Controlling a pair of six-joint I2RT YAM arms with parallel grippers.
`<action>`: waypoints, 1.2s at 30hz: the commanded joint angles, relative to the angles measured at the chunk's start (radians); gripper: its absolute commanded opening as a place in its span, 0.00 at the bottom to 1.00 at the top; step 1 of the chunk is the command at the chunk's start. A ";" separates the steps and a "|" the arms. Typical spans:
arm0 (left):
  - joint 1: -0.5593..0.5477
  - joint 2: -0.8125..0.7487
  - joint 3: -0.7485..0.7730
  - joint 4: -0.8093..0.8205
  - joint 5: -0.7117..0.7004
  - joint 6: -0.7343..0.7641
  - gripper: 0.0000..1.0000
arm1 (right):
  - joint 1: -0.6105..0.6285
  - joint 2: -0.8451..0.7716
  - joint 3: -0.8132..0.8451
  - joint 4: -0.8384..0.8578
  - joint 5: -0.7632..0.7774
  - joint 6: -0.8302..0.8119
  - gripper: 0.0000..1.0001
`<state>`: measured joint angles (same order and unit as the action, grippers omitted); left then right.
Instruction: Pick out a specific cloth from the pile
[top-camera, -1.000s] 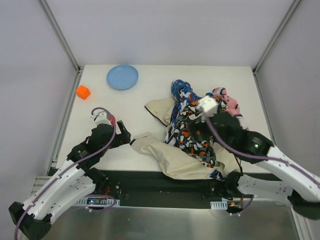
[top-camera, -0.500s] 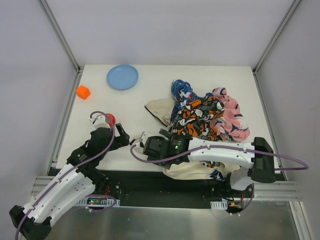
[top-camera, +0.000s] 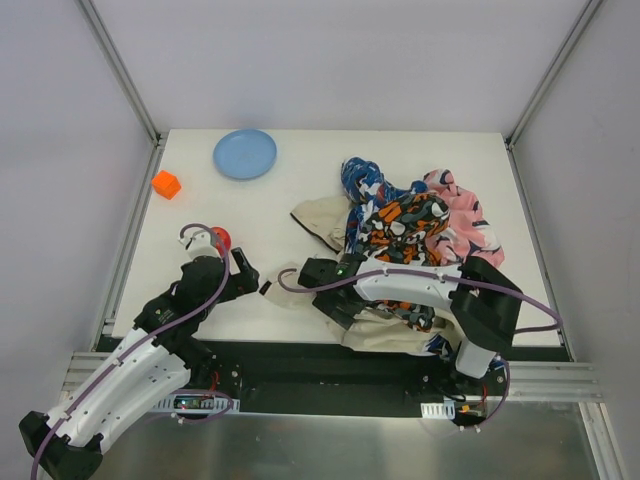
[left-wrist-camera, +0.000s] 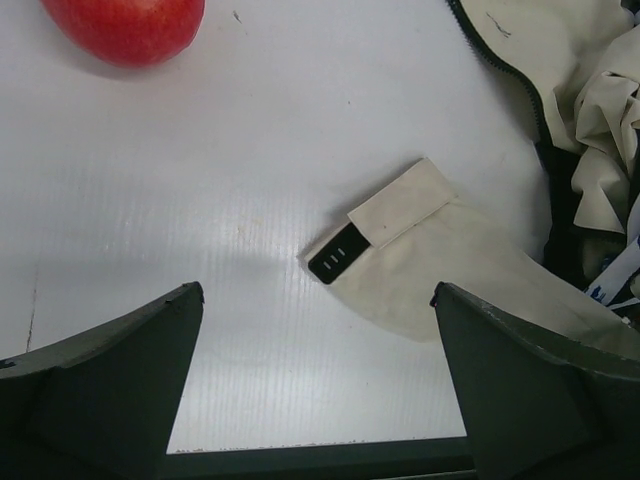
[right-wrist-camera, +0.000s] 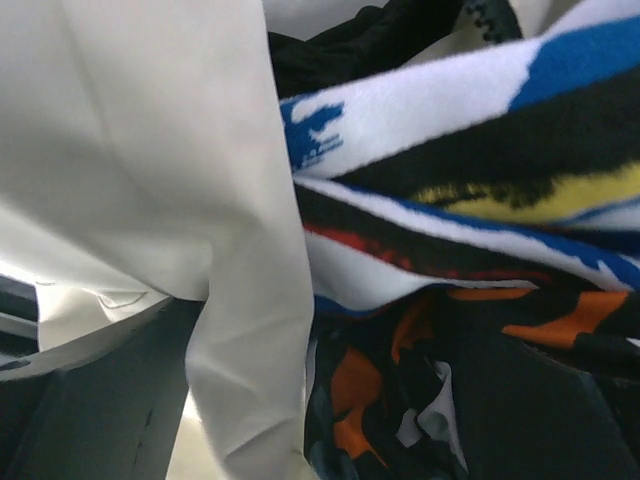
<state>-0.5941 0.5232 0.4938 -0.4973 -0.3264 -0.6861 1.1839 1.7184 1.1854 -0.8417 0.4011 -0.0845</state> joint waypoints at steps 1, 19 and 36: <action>0.005 -0.011 -0.006 0.017 -0.039 -0.007 0.99 | -0.064 0.105 -0.085 0.055 -0.154 0.043 0.97; 0.005 -0.077 -0.021 0.016 -0.065 -0.012 0.99 | -0.107 -0.302 0.031 0.145 0.172 0.098 0.01; 0.005 -0.017 -0.001 0.093 0.083 0.023 0.99 | -0.742 -0.643 -0.166 0.234 0.130 0.258 0.01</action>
<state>-0.5941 0.4732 0.4759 -0.4904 -0.3553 -0.6899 0.6113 1.1225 1.1458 -0.6601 0.6395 0.0574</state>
